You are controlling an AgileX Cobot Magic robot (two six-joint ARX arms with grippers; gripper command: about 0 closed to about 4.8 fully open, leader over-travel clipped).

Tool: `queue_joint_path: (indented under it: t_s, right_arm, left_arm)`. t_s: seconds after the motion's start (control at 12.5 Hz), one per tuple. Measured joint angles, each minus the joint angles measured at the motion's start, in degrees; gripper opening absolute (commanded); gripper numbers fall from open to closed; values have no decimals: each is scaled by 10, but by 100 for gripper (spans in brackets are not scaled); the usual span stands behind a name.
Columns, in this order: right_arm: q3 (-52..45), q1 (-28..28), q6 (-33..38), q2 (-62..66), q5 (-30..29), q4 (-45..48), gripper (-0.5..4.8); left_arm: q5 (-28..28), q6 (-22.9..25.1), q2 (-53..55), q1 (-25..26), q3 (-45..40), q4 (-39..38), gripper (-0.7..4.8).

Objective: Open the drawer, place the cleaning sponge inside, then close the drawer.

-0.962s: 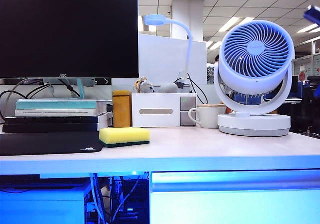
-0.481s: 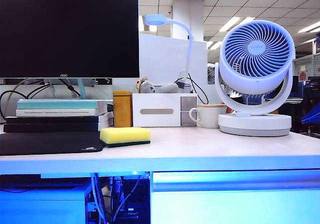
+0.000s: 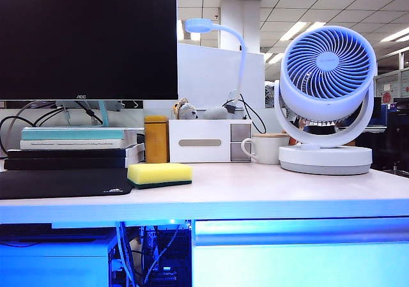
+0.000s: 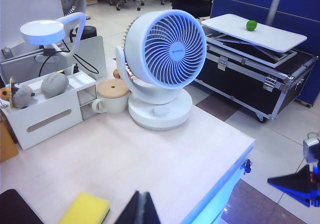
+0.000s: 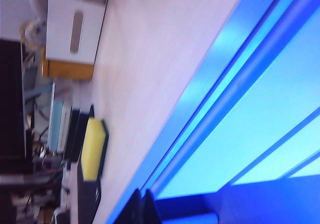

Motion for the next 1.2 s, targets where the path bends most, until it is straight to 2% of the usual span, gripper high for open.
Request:
queue_joint_path:
  t_s: [0.32, 0.48, 0.64, 0.72, 0.88, 1.2]
  right_arm:
    - [0, -67, -21, 4, 6, 23, -1]
    - [0, -167, -72, 46, -64, 23, -1]
    - [0, -223, -109, 79, -107, 24, -1]
    - [0, -269, -146, 103, -124, 26, -1]
    - [15, -336, -191, 203, -201, 75, -1]
    - [67, -334, -190, 368, -243, 175, -1]
  left_arm:
    - [1, 0, 0, 0, 0, 0, -6]
    - [1, 0, 0, 0, 0, 3, -6]
    - [1, 0, 0, 0, 0, 3, -6]
    - [1, 0, 0, 0, 0, 3, -6]
    - [1, 0, 0, 0, 0, 3, -6]
    - [1, 0, 0, 0, 0, 3, -6]
